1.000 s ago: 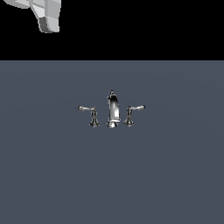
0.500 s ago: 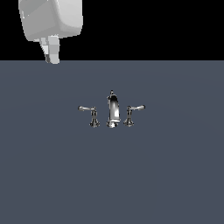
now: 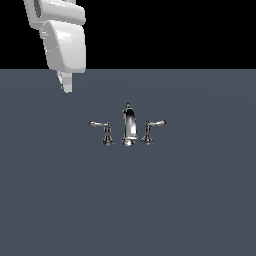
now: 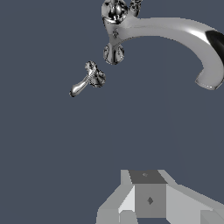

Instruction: Turn on the faucet by rotating a designated handle.

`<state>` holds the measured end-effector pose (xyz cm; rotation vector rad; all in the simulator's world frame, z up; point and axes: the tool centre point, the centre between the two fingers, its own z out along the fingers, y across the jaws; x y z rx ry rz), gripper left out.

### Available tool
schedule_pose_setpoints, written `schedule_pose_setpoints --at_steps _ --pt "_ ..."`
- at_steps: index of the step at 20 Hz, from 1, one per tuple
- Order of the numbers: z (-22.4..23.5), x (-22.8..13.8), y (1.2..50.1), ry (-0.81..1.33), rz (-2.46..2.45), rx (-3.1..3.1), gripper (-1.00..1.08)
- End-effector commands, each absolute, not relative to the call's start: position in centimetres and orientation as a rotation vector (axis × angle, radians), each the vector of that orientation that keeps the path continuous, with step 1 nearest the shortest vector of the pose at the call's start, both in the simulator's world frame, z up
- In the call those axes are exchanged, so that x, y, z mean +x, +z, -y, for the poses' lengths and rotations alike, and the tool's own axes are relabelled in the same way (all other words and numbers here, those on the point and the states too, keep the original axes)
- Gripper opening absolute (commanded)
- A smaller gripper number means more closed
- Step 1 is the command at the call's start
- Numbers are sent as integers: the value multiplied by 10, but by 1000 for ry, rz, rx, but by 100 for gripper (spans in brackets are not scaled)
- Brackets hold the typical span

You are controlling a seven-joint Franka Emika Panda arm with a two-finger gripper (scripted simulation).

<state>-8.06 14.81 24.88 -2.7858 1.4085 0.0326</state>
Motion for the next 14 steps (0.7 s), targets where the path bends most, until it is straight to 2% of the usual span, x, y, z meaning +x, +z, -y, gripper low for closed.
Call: schedule_pose_setpoints --at_steps 1,14 --pt "-151 -69 238 30 -1471 -2753 -100" --pt "-153 -1 175 16 -1803 -2559 -100"
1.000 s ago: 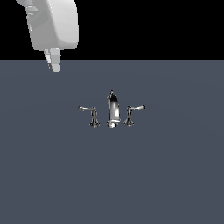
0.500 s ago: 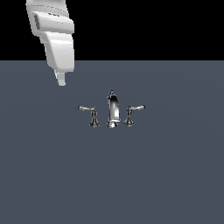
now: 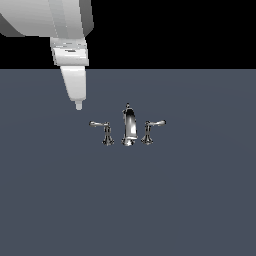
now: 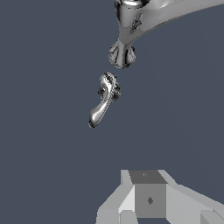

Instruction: Turn on the faucet by rotating a designated handle.

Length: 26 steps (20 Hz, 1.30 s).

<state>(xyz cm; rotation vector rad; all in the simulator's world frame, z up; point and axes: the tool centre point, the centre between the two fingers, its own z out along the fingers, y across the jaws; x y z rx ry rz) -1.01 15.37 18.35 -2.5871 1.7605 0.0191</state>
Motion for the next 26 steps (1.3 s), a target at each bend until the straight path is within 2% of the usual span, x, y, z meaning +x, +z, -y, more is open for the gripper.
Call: schedule_pose_setpoints --at_steps 1,14,26 --pt "-152 5 170 14 -1833 -2540 -100" --pt "-134 71 110 0 -2136 -2304 -100" --pt "-126 89 95 0 -2215 -2228 -100"
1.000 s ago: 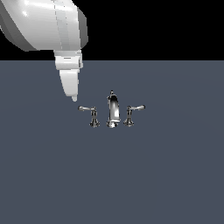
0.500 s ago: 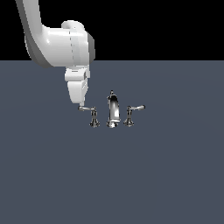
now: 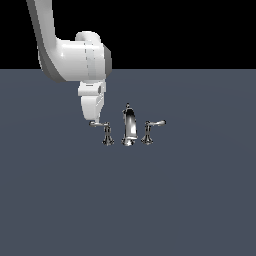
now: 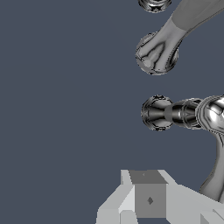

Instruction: Turn on the faucet by rotating a designated handle.

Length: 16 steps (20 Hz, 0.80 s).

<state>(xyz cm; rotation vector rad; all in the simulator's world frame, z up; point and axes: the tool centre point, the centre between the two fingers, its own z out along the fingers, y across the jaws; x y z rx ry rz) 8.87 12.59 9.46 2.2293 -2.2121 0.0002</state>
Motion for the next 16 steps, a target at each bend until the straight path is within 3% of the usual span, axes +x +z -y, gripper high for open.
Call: schedule_pose_setpoints --at_steps 1,16 --pt "-126 89 95 0 2214 2229 -100" --pt "-138 57 95 0 2214 2229 -100"
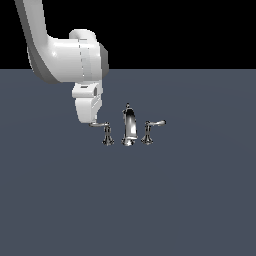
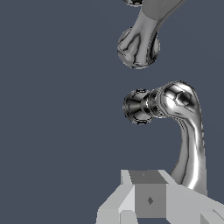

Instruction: Turn on the faucet by rotating a designated handle.

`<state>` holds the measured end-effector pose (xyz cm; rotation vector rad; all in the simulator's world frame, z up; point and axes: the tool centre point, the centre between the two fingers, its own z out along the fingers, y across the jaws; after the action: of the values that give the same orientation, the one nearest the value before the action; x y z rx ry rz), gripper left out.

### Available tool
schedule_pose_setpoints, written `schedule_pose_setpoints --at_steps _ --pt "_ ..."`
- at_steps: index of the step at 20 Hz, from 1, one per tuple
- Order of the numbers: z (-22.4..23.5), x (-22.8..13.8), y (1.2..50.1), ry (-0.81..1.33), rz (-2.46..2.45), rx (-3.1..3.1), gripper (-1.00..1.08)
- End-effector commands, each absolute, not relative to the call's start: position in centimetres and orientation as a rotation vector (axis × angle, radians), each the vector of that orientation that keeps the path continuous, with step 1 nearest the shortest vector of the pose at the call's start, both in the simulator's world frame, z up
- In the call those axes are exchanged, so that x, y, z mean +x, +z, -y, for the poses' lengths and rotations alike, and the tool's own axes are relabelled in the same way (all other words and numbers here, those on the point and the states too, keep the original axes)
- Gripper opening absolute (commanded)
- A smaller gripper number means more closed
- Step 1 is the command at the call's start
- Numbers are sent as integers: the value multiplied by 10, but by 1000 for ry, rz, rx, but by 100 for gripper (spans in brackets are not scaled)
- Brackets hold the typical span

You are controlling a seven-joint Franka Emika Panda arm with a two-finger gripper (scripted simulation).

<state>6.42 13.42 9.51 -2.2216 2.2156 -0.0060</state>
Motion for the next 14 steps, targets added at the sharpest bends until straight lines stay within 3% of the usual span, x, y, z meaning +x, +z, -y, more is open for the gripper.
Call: schedule_pose_setpoints --at_steps 1,14 --pt "-140 53 95 0 -2214 -2229 -100" --pt "-129 29 95 -7 -2220 -2218 -100"
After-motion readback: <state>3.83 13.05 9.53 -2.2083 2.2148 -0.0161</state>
